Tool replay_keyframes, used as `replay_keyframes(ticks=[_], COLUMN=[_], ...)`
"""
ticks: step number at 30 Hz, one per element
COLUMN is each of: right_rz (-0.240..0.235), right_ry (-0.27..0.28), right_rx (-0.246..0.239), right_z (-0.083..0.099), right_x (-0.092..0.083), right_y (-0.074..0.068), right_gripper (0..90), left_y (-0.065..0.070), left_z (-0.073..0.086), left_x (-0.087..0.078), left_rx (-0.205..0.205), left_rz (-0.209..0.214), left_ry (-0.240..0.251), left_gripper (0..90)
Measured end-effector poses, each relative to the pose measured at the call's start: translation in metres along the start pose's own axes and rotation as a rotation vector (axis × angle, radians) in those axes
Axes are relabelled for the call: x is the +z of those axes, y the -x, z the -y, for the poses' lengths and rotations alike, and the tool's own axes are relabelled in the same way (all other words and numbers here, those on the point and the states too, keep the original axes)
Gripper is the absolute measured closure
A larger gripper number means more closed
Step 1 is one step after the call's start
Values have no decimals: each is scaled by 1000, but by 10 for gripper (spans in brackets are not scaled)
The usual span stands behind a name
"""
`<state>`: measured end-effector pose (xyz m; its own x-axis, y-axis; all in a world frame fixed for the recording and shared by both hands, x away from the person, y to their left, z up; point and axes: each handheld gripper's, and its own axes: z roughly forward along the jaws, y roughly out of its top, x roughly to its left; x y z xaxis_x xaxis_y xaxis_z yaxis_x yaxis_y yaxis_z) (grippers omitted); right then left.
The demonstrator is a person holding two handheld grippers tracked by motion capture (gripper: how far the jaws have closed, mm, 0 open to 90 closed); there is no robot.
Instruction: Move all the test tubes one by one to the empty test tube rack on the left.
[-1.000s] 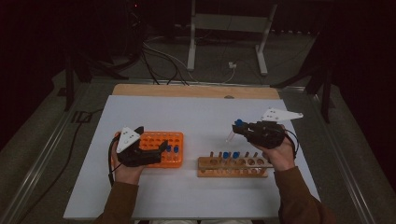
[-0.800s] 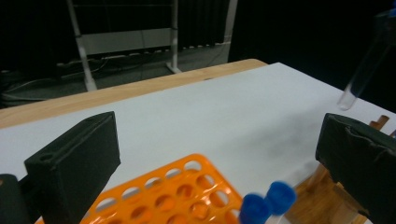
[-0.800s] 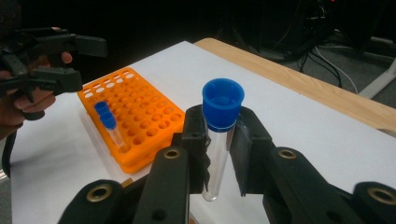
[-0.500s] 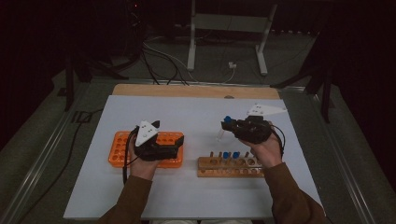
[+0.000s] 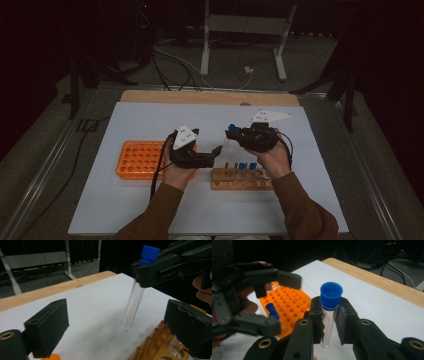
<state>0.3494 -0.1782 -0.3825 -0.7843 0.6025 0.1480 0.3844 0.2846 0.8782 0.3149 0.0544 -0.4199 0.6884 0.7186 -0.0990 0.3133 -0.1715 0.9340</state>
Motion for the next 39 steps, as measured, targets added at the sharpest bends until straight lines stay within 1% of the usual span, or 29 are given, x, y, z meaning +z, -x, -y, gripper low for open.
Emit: replay_keyframes(ticks=[4,6,7,10,12,14,20,23,24,26,27,30,32,34,37,39], right_rz=[-10,-15,-17,-24,-29,-31,-31,-28,-28,-32,-23,-32,-12,6,30,57], right_ry=[-4,-5,-6,-10,-15,-17,-20,-24,-26,-21,-16,-7,-5,9,9,9], right_rx=[-7,-12,-12,-18,-19,-20,-18,-20,-19,-10,-7,5,15,27,34,27], right_z=[-2,-3,-3,-4,-4,-4,-4,-4,-3,-3,-3,-2,-2,-2,0,1], right_x=[4,5,6,9,10,11,12,12,12,11,10,7,4,1,-2,-4], right_y=[-4,-6,-7,-9,-10,-10,-11,-11,-10,-9,-8,-5,-3,0,2,3], right_gripper=[768,767,767,767,767,767,767,762,752,670,629,488,402,320,195,150], left_y=[6,8,9,10,11,12,15,16,16,15,14,10,8,7,5,3], left_z=[-2,-2,-2,-1,-1,0,0,1,1,2,3,4,4,4,4,3], left_x=[9,12,14,16,17,18,19,20,20,21,21,20,19,18,16,14], left_rx=[22,29,27,35,43,40,62,68,70,60,50,38,28,21,20,17], left_rz=[-23,-28,-30,-27,-33,-26,-10,-8,-19,-23,-22,-13,-10,-9,-12,-16], left_ry=[-22,-28,-31,-25,-27,-28,-26,-30,-38,-45,-44,-45,-45,-42,-41,-37], left_gripper=[193,276,335,477,562,613,760,775,779,781,780,781,782,782,782,783])
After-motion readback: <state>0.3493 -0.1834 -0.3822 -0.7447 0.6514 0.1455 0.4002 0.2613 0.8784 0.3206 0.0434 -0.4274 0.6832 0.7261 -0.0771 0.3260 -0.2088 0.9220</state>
